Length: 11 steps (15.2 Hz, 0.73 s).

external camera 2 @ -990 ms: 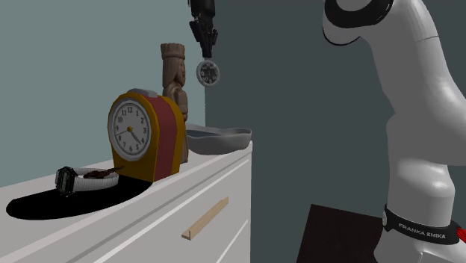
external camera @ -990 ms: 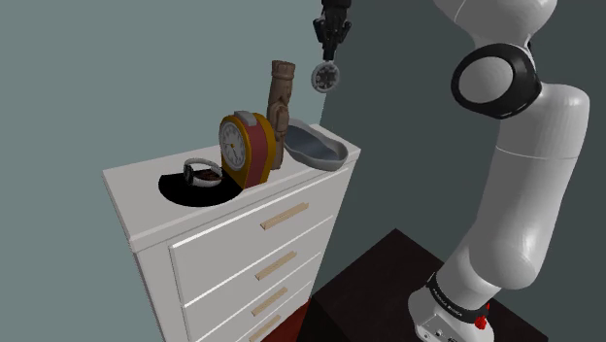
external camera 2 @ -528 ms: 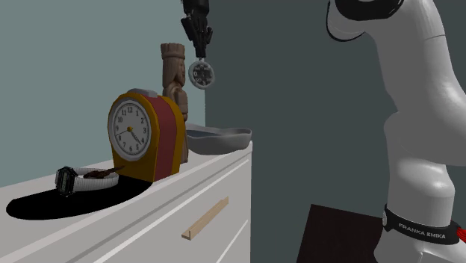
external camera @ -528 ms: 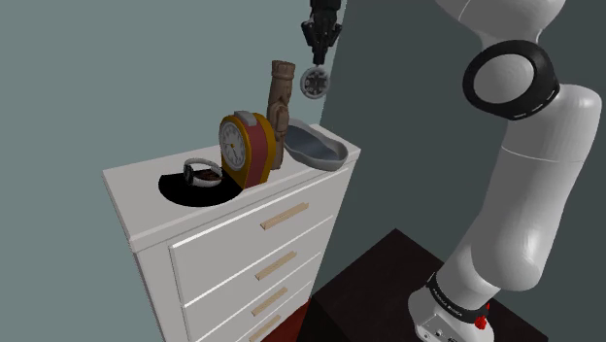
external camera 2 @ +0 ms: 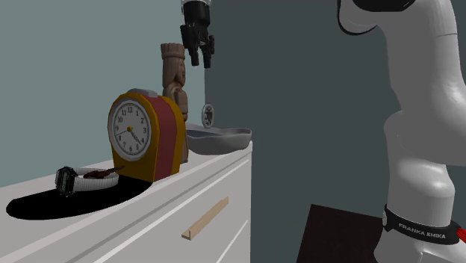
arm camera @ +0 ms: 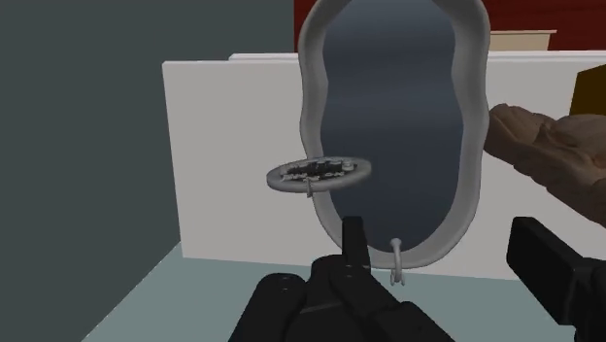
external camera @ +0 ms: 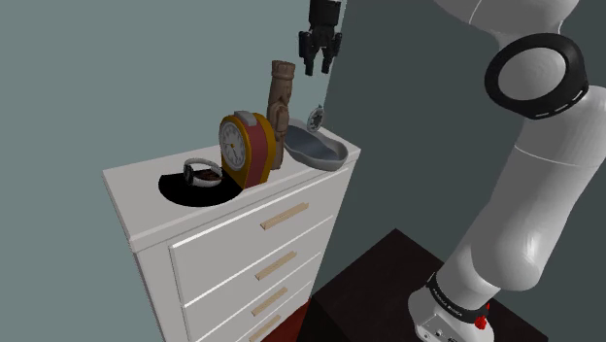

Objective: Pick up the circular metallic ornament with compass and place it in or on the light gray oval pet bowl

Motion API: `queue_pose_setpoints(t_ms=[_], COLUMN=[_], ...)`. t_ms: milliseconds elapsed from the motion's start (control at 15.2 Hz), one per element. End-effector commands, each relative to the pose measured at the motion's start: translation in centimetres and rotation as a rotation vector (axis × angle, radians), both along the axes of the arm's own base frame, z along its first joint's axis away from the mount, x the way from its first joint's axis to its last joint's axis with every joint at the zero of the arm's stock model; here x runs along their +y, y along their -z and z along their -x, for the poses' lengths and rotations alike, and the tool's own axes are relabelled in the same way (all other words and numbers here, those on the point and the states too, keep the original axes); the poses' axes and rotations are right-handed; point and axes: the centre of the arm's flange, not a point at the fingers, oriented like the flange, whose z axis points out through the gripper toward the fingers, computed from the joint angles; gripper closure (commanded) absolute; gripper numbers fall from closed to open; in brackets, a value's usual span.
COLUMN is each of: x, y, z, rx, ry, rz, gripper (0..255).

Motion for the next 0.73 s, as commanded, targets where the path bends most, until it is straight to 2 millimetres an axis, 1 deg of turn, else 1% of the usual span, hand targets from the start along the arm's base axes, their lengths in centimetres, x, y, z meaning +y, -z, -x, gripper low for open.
queue_pose_setpoints(t_ms=[0, 330, 660], x=[-0.5, -2.5, -2.8], y=[1.7, 7.5, 10.1], z=[0.0, -0.4, -0.7], rx=[-0.038, -0.151, -0.151], ry=[-0.024, -0.099, -0.099], rz=[0.010, 0.045, 0.045], gripper=[0, 0, 0])
